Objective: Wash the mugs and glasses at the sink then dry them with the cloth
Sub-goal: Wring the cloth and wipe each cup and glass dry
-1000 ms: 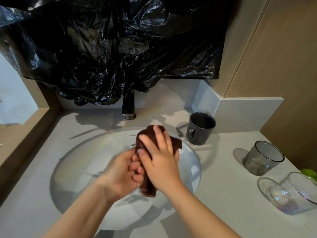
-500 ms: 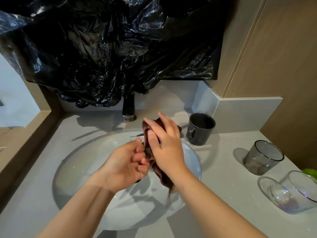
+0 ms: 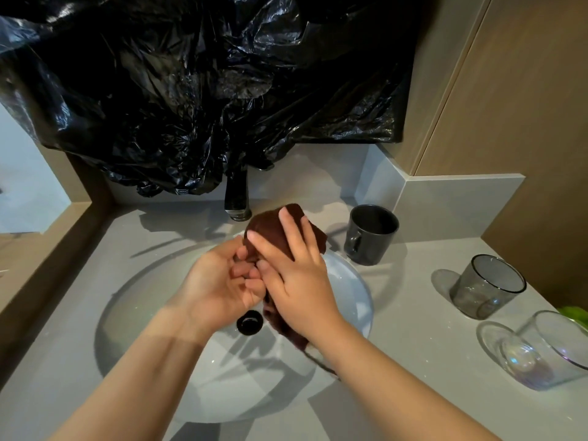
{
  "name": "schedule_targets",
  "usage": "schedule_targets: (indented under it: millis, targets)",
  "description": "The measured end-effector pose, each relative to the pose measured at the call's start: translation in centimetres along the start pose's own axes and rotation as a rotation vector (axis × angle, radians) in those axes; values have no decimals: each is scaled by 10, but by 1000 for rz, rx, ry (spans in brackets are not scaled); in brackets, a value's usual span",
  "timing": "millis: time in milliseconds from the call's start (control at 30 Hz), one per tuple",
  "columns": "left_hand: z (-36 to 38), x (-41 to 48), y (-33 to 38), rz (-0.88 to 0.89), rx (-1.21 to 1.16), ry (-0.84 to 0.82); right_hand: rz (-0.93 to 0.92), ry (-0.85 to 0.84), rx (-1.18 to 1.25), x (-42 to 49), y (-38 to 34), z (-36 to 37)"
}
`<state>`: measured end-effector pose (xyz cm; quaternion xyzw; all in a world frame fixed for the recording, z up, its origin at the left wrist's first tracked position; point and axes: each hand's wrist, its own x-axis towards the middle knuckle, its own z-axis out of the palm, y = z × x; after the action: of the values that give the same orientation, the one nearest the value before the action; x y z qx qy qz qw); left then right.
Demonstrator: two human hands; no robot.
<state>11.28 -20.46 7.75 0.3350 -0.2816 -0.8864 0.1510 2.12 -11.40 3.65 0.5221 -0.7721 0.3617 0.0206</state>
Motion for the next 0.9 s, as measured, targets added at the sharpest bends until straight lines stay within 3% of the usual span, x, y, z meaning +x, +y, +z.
schedule_targets:
  millis: [200, 300, 567, 733, 833, 900]
  targets:
    - [-5, -6, -5, -65, -2, -25, -91, 131, 61, 0, 15, 4]
    - [-2, -7, -3, -60, 46, -74, -12, 154, 88, 13, 5, -2]
    - [-6, -11, 0, -43, 30, -41, -187, 193, -74, 2, 12, 6]
    - [2, -13, -1, -28, 39, -85, 61, 178, 217, 17, -2, -8]
    - [3, -10, 7, 92, 31, -5, -107, 175, 78, -5, 3, 15]
    - [3, -11, 6, 108, 69, 10, -120, 166, 61, -9, 11, 20]
